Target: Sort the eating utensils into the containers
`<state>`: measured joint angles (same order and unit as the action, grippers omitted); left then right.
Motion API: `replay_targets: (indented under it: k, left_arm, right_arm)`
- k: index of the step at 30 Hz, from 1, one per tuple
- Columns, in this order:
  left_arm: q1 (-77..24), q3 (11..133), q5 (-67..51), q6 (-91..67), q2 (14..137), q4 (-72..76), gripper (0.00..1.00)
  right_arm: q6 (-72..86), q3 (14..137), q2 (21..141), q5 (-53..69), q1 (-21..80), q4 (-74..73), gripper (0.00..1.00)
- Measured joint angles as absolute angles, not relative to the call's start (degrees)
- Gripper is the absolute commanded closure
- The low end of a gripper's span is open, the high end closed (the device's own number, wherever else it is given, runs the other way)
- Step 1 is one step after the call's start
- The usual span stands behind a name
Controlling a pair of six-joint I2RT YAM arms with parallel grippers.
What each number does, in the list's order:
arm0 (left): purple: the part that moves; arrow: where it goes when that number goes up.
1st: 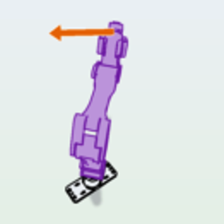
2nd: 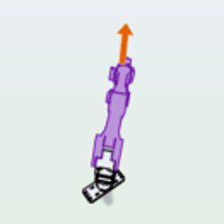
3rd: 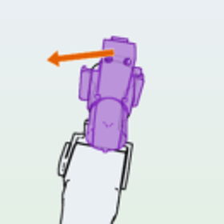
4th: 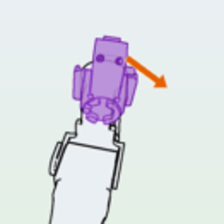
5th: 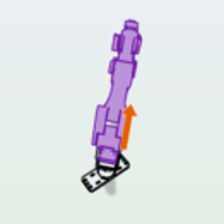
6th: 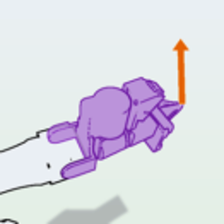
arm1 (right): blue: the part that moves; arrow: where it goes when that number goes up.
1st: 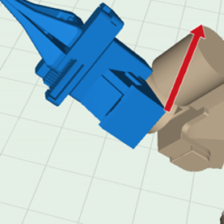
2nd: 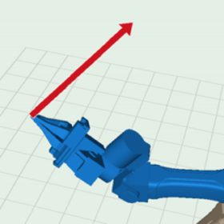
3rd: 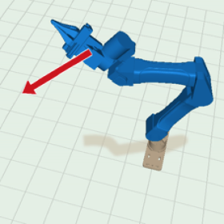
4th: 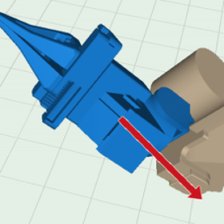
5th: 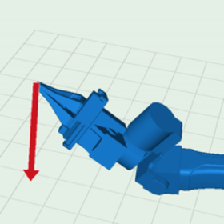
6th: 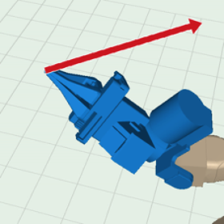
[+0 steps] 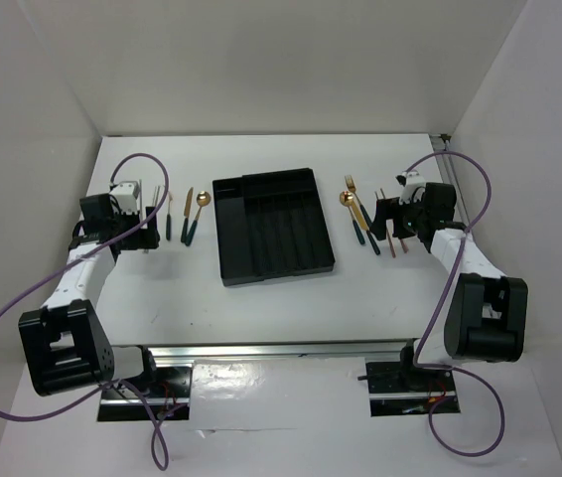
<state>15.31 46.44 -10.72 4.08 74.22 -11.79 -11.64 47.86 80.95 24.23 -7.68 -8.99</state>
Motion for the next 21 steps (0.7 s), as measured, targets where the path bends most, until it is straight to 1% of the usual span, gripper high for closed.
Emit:
replay_targets:
  k: [6,11,15,16,19,20,21]
  left_arm:
    - [15.31,46.44,-10.76,4.08,74.26,-11.79,0.00]
    - [15.31,46.50,-11.00,4.14,74.26,-11.97,0.00]
    - [15.31,46.85,-11.46,4.14,74.26,-12.19,0.00]
    - [15.31,47.03,-11.55,4.14,74.26,-12.40,0.00]
    - [15.31,47.16,-11.73,4.25,74.13,-12.49,0.00]
    - [15.31,47.16,-11.70,4.27,74.08,-12.53,0.00]
    - [15.31,47.16,-11.70,4.27,74.04,-12.64,0.00]
  right_arm:
    - [-11.64,47.86,80.95,24.51,-7.68,-8.99,0.04]
    - [-11.62,48.03,80.97,26.55,-7.66,-9.02,0.13]
    - [-11.51,49.58,82.72,27.49,-6.37,-8.71,0.26]
    - [-11.46,50.09,83.50,27.59,-5.93,-8.54,0.31]
    - [-11.44,51.92,86.96,27.46,-5.10,-8.45,0.42]
    - [-11.42,52.60,88.18,27.29,-5.06,-8.54,0.47]
    - [-11.46,53.23,89.23,27.14,-4.99,-8.51,0.49]
